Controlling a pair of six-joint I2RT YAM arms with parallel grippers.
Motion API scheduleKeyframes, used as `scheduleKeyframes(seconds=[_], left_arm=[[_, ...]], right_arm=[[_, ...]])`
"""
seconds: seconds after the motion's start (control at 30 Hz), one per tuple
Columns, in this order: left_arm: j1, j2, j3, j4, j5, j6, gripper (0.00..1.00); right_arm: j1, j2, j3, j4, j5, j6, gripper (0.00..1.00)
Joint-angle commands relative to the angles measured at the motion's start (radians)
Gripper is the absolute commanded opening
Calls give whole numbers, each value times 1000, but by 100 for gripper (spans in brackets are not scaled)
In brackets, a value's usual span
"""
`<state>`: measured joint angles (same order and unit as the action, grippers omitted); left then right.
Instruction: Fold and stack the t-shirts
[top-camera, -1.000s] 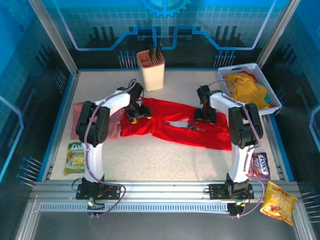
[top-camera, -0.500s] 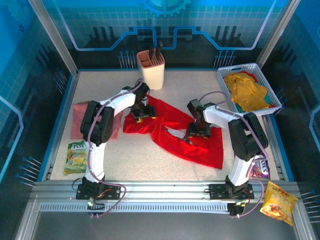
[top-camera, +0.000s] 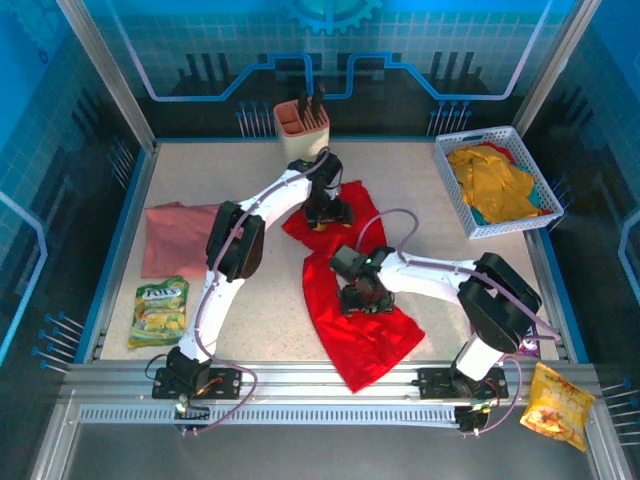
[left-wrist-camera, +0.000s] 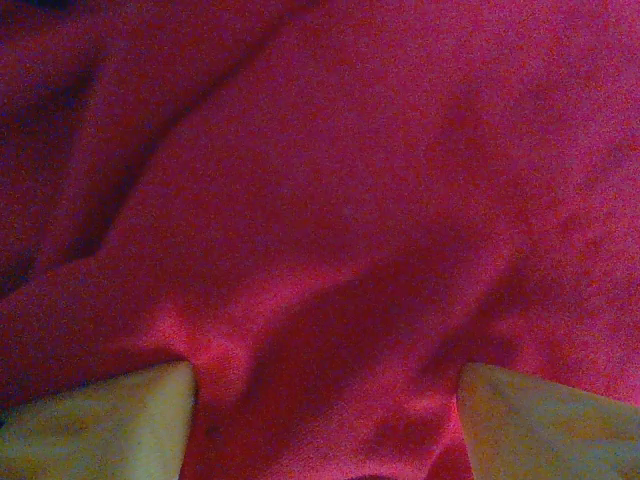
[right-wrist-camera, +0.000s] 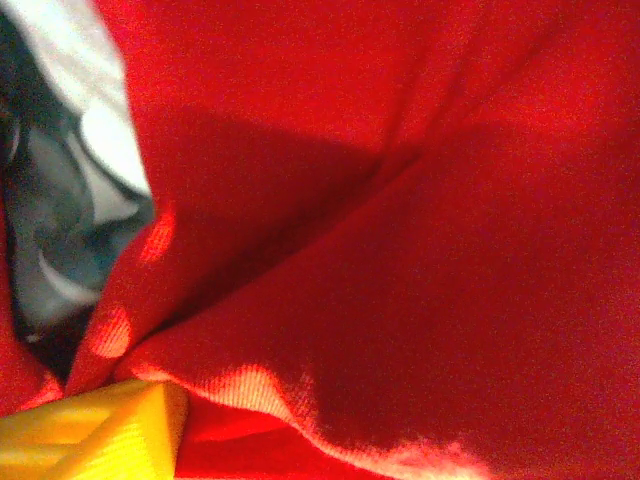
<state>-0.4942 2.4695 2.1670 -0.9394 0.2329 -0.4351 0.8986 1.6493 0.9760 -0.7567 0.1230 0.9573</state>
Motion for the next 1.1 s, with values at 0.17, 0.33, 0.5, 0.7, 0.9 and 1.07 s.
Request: scheduleKeyframes(seconds=[0.17,0.33,0.5,0.7,0.9,1.07], left_arm=[[-66,85,270,-167,78,87,70],[-43,-92,217,-202,3,137,71],[-1,-338,-22,-206,-144,143,72],[75,-694,-514,-23,-174,81,73],[107,-932,-832,44,-171,35,75],[108,-1077,-1051,112,-127,-3,76]], right_arm=[[55,-68,113,-182,256,91,82],[-4,-123,241,-263,418,-61,88],[-138,-169,264,-118,335,-242,98],[-273,-70,364,-28,195,-445,95],[-319,183,572,-59,154,-543,93],[-338,402,729,-106,124,-520,91]])
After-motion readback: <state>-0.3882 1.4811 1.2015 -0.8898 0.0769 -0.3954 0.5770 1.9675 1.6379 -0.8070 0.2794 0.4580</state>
